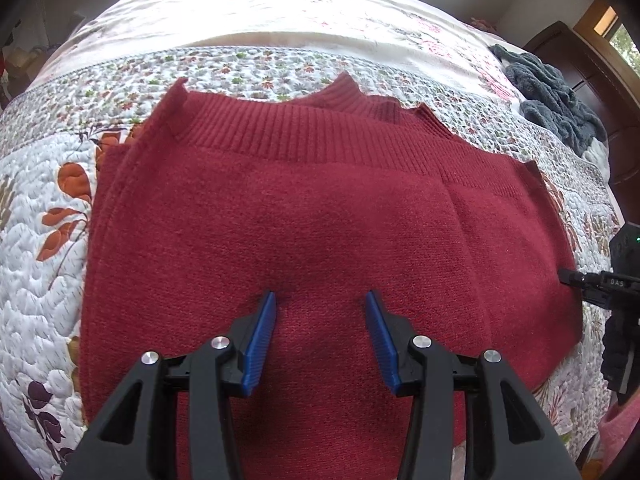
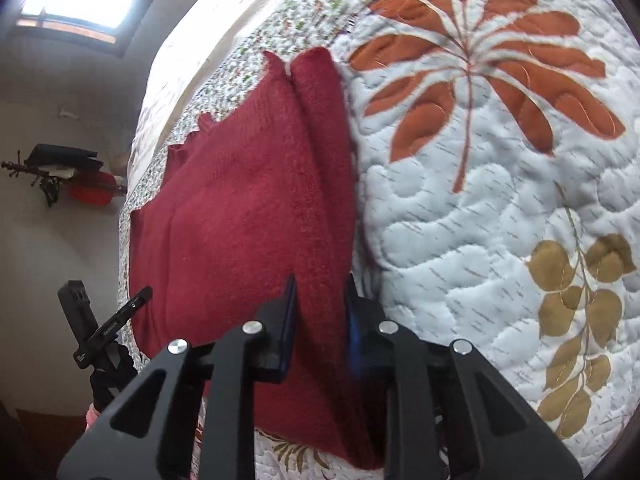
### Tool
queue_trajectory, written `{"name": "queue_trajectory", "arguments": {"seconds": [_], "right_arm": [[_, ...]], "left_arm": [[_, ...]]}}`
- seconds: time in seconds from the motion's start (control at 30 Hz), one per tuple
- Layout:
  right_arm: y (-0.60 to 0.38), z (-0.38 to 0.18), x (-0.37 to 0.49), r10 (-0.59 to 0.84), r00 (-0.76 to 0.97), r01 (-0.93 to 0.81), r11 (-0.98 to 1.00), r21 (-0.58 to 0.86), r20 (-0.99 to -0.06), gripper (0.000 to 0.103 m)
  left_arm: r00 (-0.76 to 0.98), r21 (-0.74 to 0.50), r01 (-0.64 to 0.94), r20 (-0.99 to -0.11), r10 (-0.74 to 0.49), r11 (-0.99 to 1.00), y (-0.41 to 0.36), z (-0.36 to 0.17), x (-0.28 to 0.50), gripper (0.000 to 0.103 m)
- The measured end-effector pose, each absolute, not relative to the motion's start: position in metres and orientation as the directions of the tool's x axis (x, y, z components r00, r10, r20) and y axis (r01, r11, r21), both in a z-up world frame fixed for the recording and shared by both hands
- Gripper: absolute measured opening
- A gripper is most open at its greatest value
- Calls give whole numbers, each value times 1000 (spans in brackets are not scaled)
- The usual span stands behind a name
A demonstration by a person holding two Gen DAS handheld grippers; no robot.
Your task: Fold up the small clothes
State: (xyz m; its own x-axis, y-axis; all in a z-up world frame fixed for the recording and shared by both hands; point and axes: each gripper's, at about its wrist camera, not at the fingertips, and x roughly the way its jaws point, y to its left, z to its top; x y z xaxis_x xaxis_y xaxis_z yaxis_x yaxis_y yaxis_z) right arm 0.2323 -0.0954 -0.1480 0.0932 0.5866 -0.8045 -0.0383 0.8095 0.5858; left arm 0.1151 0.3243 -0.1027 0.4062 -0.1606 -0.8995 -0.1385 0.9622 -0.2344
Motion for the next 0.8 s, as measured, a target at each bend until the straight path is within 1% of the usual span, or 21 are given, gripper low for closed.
{"name": "queue_trajectory", "arguments": {"seconds": [0.53,0.63,0.8], "right_arm": [[-95,-150,234,572,95,18,817,576,-814,20],[-86,-129,234,573,111,17,816,578,-812,18],[-36,-66,228,561,144,-147,827,542,-815,18]], "left_arm": [[406,-245,-142,-898,-170,959,326,-105,114,47],[399,-268,-157,-897,-188,950,330,-97,110,47],[438,-298,-140,-874,-211,944,339,-73,97,47]]}}
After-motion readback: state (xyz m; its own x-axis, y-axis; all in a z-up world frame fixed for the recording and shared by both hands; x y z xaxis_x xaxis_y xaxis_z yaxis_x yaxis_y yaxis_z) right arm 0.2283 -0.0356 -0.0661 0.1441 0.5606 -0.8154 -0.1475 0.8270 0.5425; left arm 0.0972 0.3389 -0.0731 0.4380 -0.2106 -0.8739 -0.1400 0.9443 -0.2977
